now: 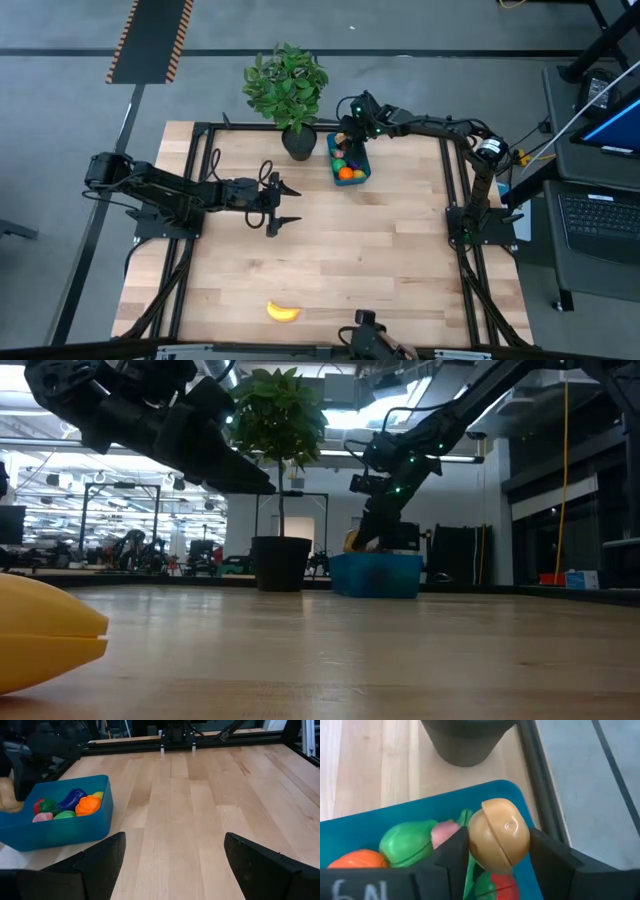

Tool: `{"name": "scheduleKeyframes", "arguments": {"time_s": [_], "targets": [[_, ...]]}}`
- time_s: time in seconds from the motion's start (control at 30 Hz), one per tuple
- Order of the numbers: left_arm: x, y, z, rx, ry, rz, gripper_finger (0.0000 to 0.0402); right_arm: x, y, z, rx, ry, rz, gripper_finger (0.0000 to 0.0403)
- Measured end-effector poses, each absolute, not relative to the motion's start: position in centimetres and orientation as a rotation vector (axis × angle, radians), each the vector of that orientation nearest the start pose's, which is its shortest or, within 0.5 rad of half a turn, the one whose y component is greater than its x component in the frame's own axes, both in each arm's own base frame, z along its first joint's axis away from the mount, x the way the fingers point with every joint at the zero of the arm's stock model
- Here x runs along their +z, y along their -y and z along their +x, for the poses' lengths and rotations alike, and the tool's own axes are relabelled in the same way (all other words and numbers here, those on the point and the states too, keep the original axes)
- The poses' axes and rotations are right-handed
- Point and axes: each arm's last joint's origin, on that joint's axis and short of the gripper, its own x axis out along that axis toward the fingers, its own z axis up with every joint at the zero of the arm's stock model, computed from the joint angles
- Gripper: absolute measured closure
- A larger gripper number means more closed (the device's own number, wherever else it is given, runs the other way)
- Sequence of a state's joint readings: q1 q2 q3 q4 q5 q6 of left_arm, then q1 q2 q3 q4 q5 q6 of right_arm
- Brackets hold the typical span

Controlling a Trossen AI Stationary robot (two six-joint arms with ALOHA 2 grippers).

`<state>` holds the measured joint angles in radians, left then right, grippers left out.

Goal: Pick and placing Produce into tupperware
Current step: Put the potato into the blue bin, then put the banana into the blue bin

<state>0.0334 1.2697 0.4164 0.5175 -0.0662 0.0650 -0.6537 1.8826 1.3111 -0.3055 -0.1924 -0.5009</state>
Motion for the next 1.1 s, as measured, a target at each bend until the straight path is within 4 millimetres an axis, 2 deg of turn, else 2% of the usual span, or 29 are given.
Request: {"name": "scheduleKeyframes", "arguments": {"time_s": [0.2, 0.5, 0.7, 0.8, 0.97, 1.1], "targets": [[17.8, -1.0, 23.9, 0.087, -0.341, 0.070, 0.0070, 18.2, 24.0, 32.6, -0.199, -0.917, -0.086, 0.0223], [17.9, -1.0, 23.9, 0.088, -0.340, 0.070, 0.0070, 18.2, 24.1, 32.6, -0.202, -0.913, -0.088, 0.0220], [17.8, -1.0, 23.9, 0.088, -0.343, 0.070, 0.0070, 18.3, 24.1, 32.8, -0.219, -0.889, -0.078, 0.0145], [17.8, -1.0, 23.9, 0.088, -0.344, 0.070, 0.0070, 18.4, 24.2, 32.9, -0.225, -0.877, -0.082, 0.0121], [17.8, -1.0, 23.9, 0.087, -0.347, 0.070, 0.0070, 18.6, 24.2, 32.9, -0.255, -0.890, -0.097, 0.0112], [17.8, -1.0, 23.9, 0.084, -0.345, 0.093, 0.0070, 19.8, 24.1, 32.5, -0.298, -0.888, -0.120, 0.0111]]}}
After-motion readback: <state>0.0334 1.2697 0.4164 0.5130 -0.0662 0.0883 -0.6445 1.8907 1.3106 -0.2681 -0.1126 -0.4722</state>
